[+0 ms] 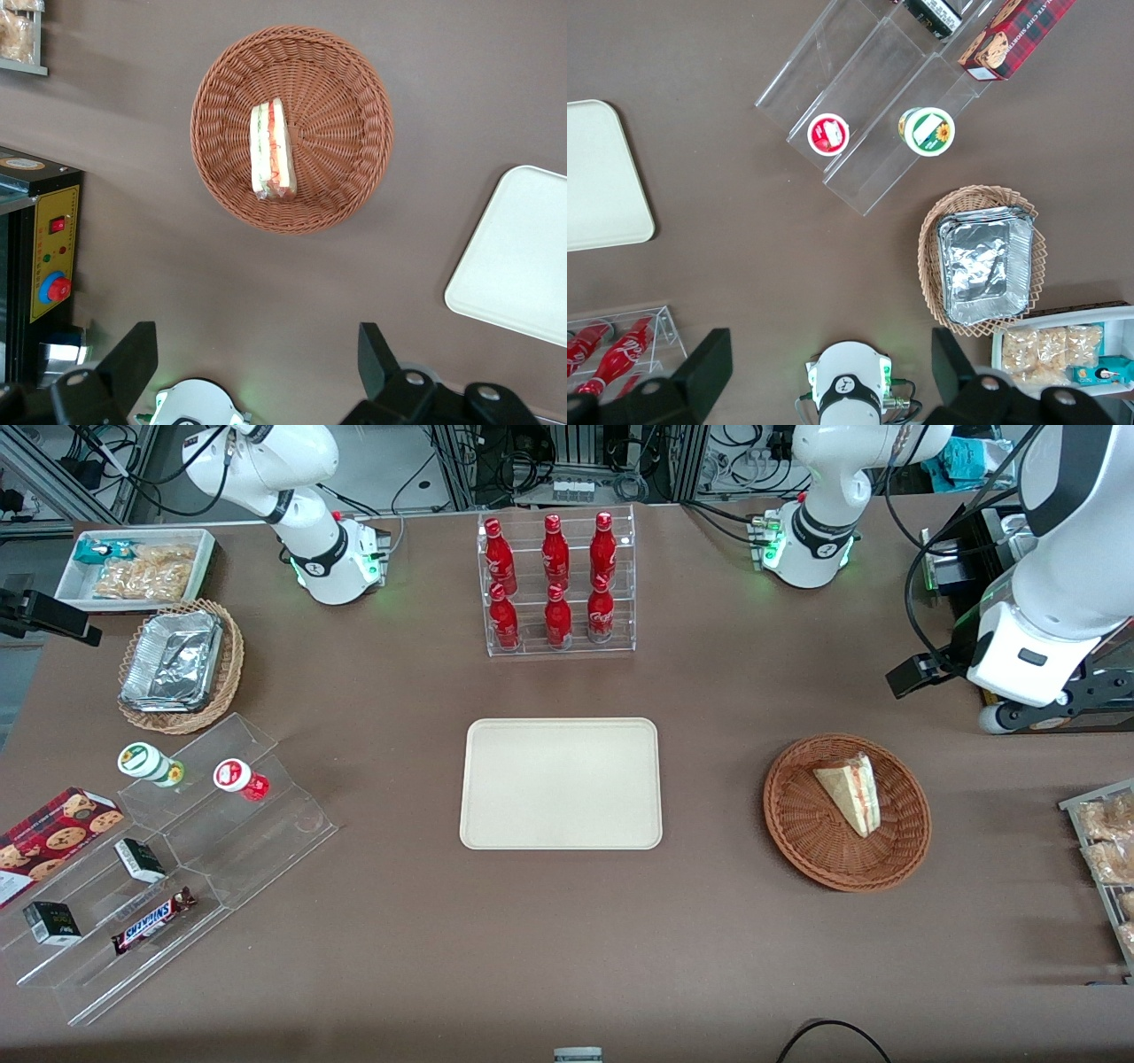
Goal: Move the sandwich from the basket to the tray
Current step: 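Move the left gripper over the sandwich in the wicker basket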
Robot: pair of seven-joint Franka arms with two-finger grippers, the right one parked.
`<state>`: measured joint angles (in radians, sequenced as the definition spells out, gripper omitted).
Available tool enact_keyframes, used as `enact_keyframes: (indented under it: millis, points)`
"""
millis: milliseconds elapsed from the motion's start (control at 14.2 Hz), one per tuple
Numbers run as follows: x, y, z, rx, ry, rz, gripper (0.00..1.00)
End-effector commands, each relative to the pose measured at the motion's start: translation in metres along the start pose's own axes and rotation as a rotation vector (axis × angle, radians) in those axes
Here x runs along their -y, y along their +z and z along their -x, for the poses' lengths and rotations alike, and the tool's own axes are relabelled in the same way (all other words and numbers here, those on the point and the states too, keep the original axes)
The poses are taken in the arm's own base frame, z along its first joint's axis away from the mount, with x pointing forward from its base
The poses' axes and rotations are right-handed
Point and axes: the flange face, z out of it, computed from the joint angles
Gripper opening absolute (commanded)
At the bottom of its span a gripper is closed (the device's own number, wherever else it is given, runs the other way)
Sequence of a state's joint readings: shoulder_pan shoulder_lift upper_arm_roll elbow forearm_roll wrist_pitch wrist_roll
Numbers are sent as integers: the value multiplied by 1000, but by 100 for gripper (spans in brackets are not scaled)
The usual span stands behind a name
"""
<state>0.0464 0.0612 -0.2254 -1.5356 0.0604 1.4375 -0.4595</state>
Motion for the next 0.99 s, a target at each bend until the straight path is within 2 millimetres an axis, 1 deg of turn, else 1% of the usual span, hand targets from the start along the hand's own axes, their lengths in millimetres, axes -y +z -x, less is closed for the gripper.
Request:
enact_keyframes:
  millis: [0, 212, 353, 424, 494, 565, 706, 776, 847, 918]
  points:
    - [2, -6, -3, 0, -7, 7, 100]
    - [1, -3, -5, 10, -13, 3, 100]
    - [1, 3, -7, 22, -15, -4, 100]
    - [1, 18, -14, 50, -17, -22, 100]
    - [4, 39, -26, 106, -27, -42, 100]
    - [14, 55, -35, 149, -46, -56, 100]
    - [18, 102, -58, 209, -64, -79, 100]
    - [14, 125, -66, 200, -62, -80, 100]
    - [18, 151, -72, 188, -80, -69, 100]
    - [17, 179, -71, 163, -100, -57, 100]
